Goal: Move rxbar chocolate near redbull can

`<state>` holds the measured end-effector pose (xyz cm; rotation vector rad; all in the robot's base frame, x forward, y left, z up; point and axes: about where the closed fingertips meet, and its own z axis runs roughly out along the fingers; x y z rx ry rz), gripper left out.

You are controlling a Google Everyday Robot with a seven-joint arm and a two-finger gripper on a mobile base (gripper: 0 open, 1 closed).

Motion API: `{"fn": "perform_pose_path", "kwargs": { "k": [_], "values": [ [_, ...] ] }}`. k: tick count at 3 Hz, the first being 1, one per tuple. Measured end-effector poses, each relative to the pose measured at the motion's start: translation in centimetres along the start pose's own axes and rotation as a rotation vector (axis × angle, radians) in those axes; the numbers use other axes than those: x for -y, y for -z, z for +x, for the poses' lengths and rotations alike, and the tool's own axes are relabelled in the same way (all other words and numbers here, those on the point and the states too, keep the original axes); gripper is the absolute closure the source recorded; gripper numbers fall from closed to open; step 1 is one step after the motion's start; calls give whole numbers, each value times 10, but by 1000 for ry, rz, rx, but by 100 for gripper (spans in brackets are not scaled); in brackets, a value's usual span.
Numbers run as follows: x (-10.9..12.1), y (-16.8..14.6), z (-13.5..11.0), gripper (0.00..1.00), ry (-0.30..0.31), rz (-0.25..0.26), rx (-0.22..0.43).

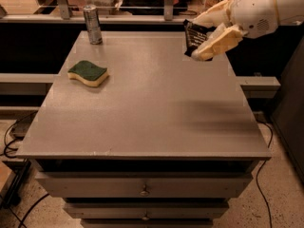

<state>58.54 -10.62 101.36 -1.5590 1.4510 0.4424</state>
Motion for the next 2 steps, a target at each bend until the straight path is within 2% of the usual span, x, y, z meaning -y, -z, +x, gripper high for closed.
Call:
{"fn": "perform_pose_path", "kwargs": {
  "k": [1,2],
  "values": [
    [-5,-10,16,100,-56,-4,-20],
    [3,-27,23,100,-89,51,-5]
  ]
}}
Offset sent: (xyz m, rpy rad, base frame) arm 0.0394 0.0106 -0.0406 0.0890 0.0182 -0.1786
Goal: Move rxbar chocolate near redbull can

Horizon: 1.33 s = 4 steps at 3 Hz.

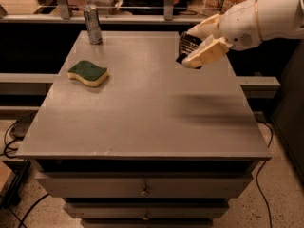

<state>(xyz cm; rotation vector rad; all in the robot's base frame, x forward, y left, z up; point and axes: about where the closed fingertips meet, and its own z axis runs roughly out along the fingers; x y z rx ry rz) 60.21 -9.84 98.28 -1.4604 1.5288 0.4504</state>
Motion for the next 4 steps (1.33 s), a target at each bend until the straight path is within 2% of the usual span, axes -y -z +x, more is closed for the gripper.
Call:
{"fn": "perform_pose_path", "kwargs": {
  "k": [1,2,3,4],
  "values": [
    [18,-34,1,100,-25,66,35],
    [45,-90,3,100,-54,136,70],
    [66,-141,0,100,-72,168,109],
    [87,-178,-5,100,-88,195,154]
  ]
}}
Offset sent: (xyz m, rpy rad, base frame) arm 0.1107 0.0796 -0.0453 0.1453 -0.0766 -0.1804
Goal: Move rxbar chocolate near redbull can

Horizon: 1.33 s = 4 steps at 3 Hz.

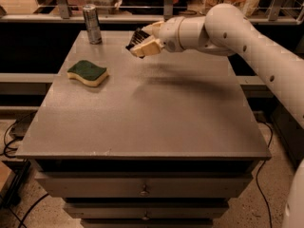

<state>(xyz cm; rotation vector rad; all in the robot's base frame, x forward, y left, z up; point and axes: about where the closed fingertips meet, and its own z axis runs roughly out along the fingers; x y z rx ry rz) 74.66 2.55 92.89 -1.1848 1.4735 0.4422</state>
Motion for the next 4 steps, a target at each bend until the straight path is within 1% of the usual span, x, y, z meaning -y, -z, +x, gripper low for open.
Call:
{"fn": "perform_pose_path", "kwargs": {
  "k": [1,2,3,4],
  "values": [
    [0,0,0,100,0,0,0],
    [7,-13,-4,100,10,30,5],
    [20,-42,-9,100,26,51,12],
    [34,-79,-11,100,22,63,23]
  ]
}}
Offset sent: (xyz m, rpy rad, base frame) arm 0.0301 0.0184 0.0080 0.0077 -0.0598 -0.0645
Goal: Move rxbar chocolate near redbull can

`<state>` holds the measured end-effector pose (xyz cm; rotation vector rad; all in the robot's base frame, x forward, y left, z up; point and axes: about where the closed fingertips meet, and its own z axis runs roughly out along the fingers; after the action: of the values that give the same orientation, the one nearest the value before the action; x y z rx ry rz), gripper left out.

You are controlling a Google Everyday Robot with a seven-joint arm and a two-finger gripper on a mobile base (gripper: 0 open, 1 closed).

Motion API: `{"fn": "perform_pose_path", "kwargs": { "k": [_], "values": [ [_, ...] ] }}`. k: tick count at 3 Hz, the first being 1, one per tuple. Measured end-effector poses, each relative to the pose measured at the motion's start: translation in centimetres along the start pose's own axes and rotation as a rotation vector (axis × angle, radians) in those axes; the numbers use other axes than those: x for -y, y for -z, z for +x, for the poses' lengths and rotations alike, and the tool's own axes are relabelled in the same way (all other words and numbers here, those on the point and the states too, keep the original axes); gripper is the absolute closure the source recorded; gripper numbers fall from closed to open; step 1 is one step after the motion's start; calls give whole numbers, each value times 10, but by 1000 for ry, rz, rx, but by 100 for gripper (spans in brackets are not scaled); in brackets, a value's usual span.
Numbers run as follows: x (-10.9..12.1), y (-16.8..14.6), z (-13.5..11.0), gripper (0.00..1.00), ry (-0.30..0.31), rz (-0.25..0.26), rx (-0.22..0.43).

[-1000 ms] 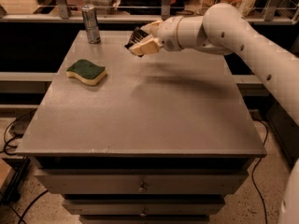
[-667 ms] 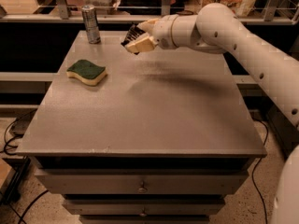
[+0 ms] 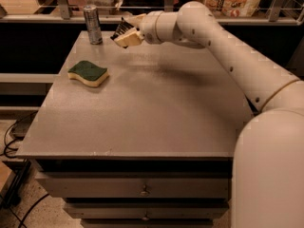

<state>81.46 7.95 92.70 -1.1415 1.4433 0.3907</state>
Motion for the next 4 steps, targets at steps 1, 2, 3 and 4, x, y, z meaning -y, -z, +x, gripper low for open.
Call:
{"fn": "perform_pose_path", "kwargs": {
  "k": [1,2,3,4],
  "values": [
    [2,-41,0,92,-15,-14,4],
    [-8,-84,7,67,-49,-64,-16],
    [-17,-107,11,44,-72,-96,-22],
    [-14,-112,14,22,-95,-85,-18]
  ]
}}
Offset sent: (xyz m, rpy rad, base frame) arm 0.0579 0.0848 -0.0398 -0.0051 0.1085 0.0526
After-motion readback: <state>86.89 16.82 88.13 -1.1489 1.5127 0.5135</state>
